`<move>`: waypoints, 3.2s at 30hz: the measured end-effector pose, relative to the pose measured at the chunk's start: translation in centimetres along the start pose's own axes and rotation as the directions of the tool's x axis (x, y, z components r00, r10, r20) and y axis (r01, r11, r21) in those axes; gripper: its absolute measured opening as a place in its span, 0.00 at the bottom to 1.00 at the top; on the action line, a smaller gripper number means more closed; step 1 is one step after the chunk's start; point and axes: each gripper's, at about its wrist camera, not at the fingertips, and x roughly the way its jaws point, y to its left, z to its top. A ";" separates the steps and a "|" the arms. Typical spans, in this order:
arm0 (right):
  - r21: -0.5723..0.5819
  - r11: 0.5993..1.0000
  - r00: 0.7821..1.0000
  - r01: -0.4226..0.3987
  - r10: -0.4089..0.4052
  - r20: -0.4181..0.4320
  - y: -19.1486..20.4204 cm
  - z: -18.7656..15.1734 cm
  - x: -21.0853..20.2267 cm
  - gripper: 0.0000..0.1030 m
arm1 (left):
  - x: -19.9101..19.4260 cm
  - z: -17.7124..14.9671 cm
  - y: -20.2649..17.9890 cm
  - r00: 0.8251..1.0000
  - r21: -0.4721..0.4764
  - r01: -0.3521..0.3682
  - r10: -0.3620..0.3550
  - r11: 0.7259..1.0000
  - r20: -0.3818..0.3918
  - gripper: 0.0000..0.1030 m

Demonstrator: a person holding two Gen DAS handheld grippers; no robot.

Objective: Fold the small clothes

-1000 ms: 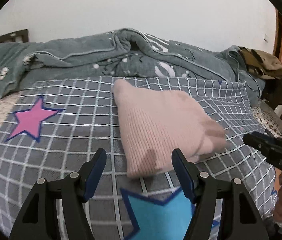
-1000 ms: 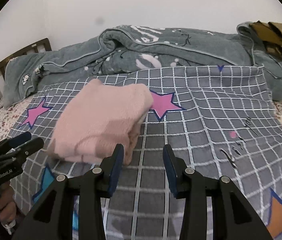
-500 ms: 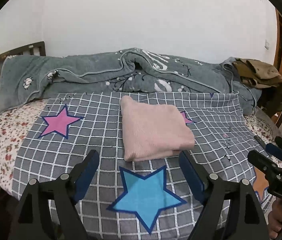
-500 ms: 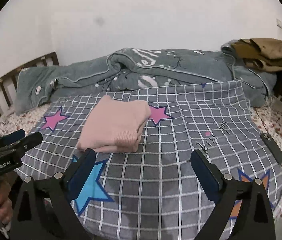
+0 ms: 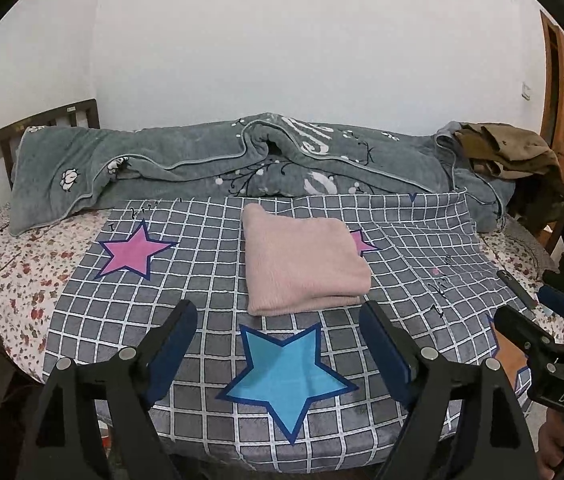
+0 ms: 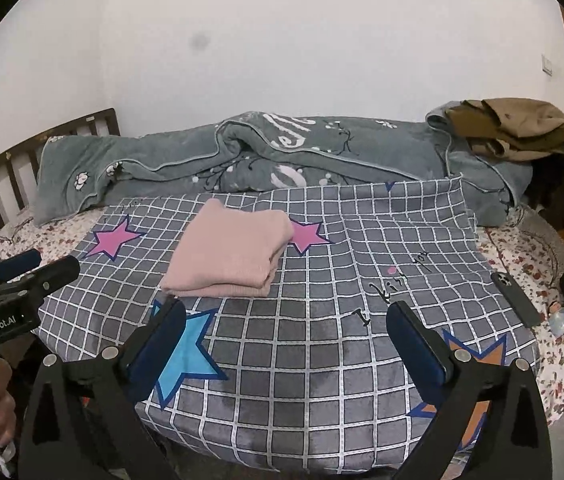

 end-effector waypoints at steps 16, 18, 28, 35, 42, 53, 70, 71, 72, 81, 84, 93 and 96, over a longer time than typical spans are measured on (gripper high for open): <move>0.009 1.000 1.000 0.022 -0.022 0.004 -0.2 0.0 -0.5 0.96 | -0.2 0.0 0.1 1.000 -0.009 -0.002 0.002 1.000 0.003 0.80; 0.011 1.000 1.000 0.022 -0.022 0.004 -0.2 0.1 -0.5 0.96 | -0.2 0.0 0.1 1.000 -0.009 -0.004 0.004 1.000 0.002 0.80; 0.015 1.000 1.000 0.026 -0.026 0.007 -0.1 0.2 -0.8 0.96 | -0.2 0.0 0.2 1.000 -0.013 -0.013 0.013 1.000 0.001 0.80; 0.014 0.999 0.999 0.031 -0.031 0.008 0.0 0.3 -1.0 0.96 | -0.4 -0.1 0.3 1.000 -0.018 -0.010 0.010 1.000 0.000 0.80; 0.020 0.999 0.999 0.032 -0.032 0.009 0.1 0.3 -1.2 0.96 | -0.5 -0.1 0.3 1.000 -0.019 -0.011 0.011 1.000 0.000 0.80; 0.026 0.999 0.999 0.036 -0.037 0.009 -0.2 0.3 -1.3 0.96 | -0.5 -0.1 0.4 1.000 -0.019 -0.010 0.010 1.000 0.001 0.80; 0.026 0.999 0.999 0.040 -0.041 0.011 -0.3 0.4 -1.5 0.96 | -0.6 0.0 0.3 1.000 -0.019 -0.012 0.012 1.000 0.003 0.80; 0.026 0.999 0.999 0.040 -0.040 0.011 -0.4 0.4 -1.5 0.96 | -0.6 0.0 0.3 1.000 -0.019 -0.013 0.013 1.000 0.003 0.80; 0.026 0.999 0.999 0.040 -0.040 0.010 -0.4 0.4 -1.5 0.96 | -0.6 0.0 0.3 1.000 -0.019 -0.012 0.012 1.000 0.003 0.80; 0.028 0.999 0.999 0.042 -0.042 0.012 -0.5 0.4 -1.6 0.96 | -0.7 -0.1 0.3 1.000 -0.018 -0.014 0.014 1.000 0.003 0.80; 0.031 0.999 0.999 0.042 -0.042 0.012 -0.5 0.3 -1.7 0.96 | -0.7 -0.1 0.2 1.000 -0.019 -0.014 0.014 1.000 0.003 0.80; 0.031 0.999 0.999 0.042 -0.042 0.013 -0.5 0.3 -1.8 0.96 | -0.7 -0.1 0.2 1.000 -0.019 -0.015 0.015 1.000 0.005 0.80; 0.032 0.999 0.999 0.042 -0.043 0.013 -0.5 0.3 -1.8 0.96 | -0.8 0.0 0.2 1.000 -0.019 -0.014 0.014 1.000 0.006 0.80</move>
